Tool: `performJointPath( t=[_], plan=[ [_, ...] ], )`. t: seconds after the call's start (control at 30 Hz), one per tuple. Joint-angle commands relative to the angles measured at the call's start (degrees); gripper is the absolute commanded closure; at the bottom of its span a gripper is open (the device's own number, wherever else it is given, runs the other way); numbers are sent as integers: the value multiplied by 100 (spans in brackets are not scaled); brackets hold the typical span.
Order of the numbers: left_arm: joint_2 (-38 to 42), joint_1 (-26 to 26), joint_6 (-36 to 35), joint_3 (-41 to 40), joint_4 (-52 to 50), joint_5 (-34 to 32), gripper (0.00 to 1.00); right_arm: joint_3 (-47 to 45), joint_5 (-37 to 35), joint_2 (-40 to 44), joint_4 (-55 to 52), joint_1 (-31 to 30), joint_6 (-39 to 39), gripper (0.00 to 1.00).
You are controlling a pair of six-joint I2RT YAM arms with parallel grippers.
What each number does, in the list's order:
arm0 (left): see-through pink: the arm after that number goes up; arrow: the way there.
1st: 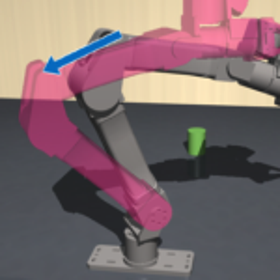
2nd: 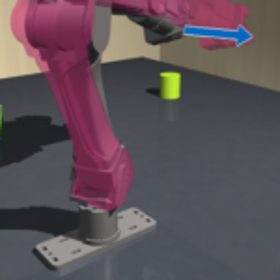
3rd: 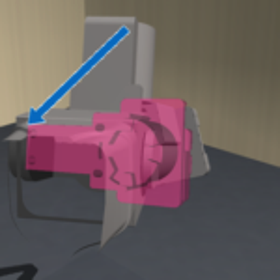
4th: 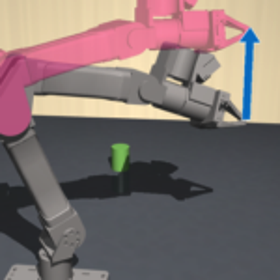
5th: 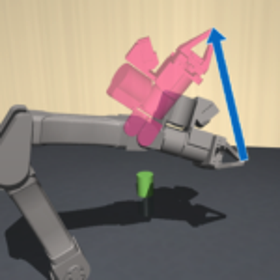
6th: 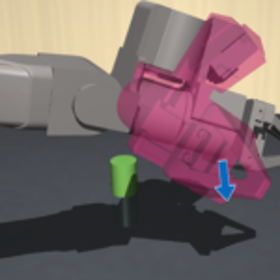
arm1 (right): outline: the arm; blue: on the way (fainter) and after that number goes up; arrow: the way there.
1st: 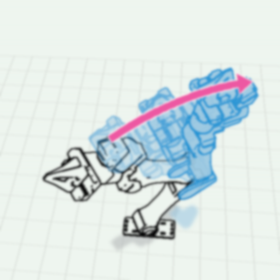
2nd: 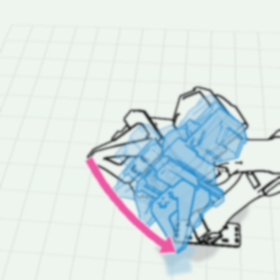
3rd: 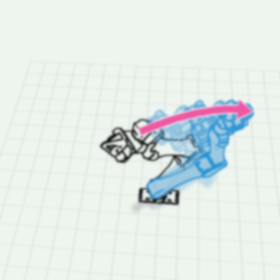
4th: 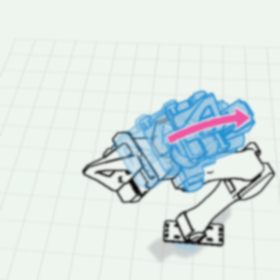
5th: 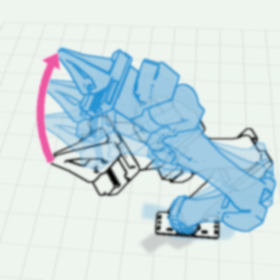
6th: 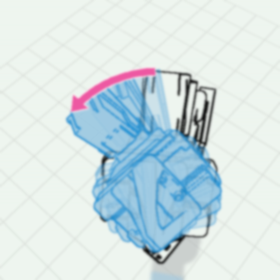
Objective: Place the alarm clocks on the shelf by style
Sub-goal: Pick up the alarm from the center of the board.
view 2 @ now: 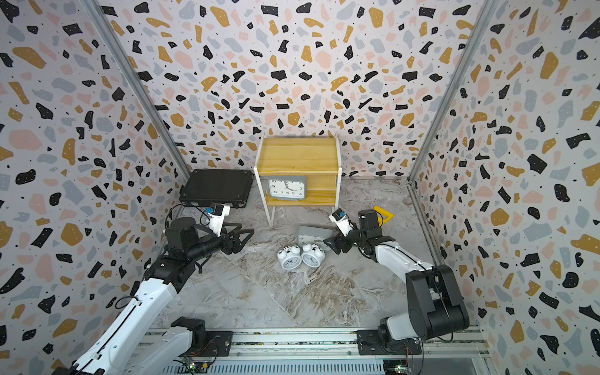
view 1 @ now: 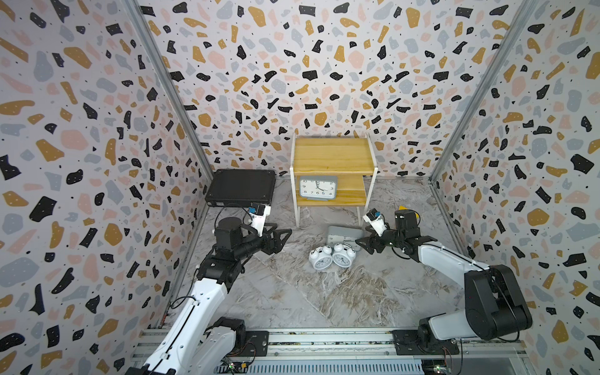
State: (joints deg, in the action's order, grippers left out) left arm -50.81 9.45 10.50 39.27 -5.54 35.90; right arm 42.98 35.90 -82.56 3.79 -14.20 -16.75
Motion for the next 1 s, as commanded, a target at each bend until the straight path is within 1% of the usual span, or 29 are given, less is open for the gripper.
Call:
performJointPath(
  t=[0.0, 0.17, 0.4, 0.53, 0.67, 0.87, 0.93, 0.97],
  plan=[
    [-54, 21, -138, 45, 106, 62, 23, 346, 208, -128, -292, 22, -225, 17],
    [-66, 21, -188, 64, 62, 59, 23, 600, 397, -393, -507, 22, -311, 20],
    [-63, 21, -207, 72, 34, 40, 24, 766, 559, -470, -981, 22, -355, 31],
    [-71, 21, -212, 64, 27, 40, 24, 799, 482, -454, -1214, 22, -364, 38],
    [-53, 21, -203, 46, 27, 64, 25, 800, 372, -427, -1341, 22, -357, 36],
    [-18, 21, -194, 17, 27, 55, 25, 839, 253, -454, -1395, 9, -347, 37],
    [-6, 21, -196, 26, 18, 51, 25, 826, 195, -445, -1367, 3, -340, 43],
    [-4, 21, -204, 24, 18, 49, 25, 826, 160, -432, -1360, 5, -337, 47]
  ],
)
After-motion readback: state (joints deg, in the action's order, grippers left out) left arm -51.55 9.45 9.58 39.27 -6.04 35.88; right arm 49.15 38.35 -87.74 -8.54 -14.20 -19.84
